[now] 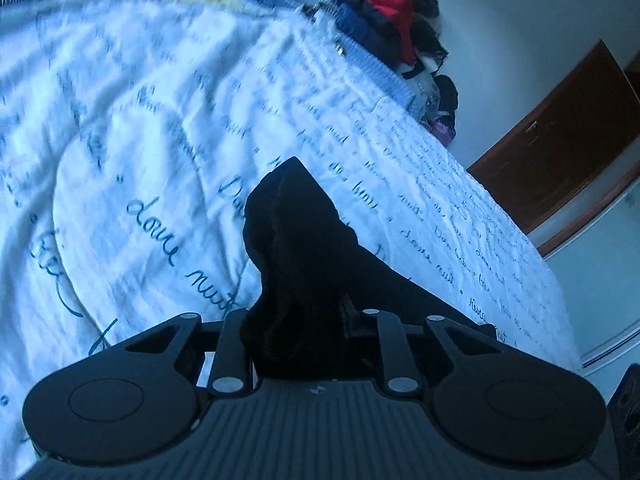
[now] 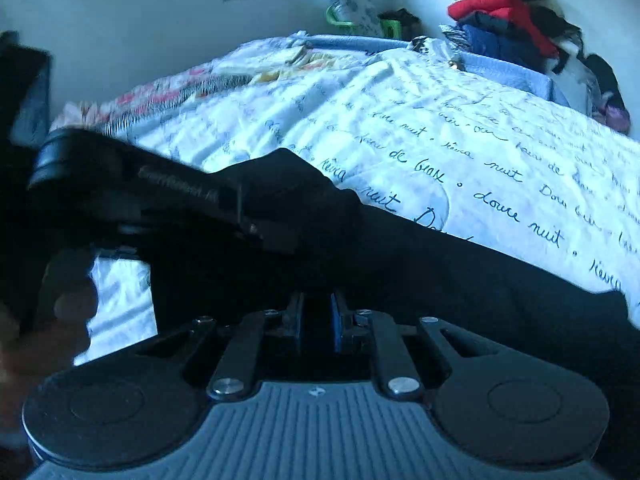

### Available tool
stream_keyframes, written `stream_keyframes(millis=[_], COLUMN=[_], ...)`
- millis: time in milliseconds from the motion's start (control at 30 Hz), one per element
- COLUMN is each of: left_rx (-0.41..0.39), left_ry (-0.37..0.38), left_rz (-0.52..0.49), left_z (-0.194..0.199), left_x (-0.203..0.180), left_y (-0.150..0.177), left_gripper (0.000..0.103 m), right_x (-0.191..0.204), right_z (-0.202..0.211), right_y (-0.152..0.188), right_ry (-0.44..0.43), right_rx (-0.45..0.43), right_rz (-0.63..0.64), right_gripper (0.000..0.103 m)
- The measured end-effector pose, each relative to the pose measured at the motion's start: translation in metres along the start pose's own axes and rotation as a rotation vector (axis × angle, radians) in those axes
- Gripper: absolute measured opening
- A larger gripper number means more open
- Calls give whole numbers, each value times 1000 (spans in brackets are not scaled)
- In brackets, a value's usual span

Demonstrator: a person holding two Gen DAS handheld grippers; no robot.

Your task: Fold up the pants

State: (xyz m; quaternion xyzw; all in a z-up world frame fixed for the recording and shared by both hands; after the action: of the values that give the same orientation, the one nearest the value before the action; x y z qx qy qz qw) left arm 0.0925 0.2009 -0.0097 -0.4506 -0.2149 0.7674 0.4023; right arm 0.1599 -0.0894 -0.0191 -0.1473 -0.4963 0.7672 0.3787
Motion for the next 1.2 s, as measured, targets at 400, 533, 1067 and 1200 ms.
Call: stream_keyframes(millis=[400, 533, 1067, 1200], left_rx=[-161, -220, -218, -206], left_ry=[3, 22, 235, 276], left_rz=[-197, -263, -419, -457], left_z=[52, 68, 87, 84], left_x=[-92, -123, -220, -239], left_y=[24, 36, 79, 91], left_gripper=[25, 25, 26, 27], right_x=[-23, -36, -83, -97], right_z=[57, 80, 175, 188], right_y=[-8, -7, 8, 11], right_ry=[-52, -54, 112, 160], right_rx=[-198, -269, -419, -439], right_rz=[-163, -220, -355, -382], right_gripper=[14, 14, 14, 14])
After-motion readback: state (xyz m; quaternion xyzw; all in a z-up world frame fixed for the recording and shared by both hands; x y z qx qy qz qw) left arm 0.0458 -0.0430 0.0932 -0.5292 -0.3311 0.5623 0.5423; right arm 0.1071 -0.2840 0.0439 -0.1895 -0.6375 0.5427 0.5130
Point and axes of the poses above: each gripper's, at about its wrist camera, not at the fingertips, and z roughly against the way its jaws point, x to its left, y to its underside, the point moved 1 cm from there along -z, roughly the way its jaws point, and after that the axes turned 12 degrees about -x, right-handed, at the moved point
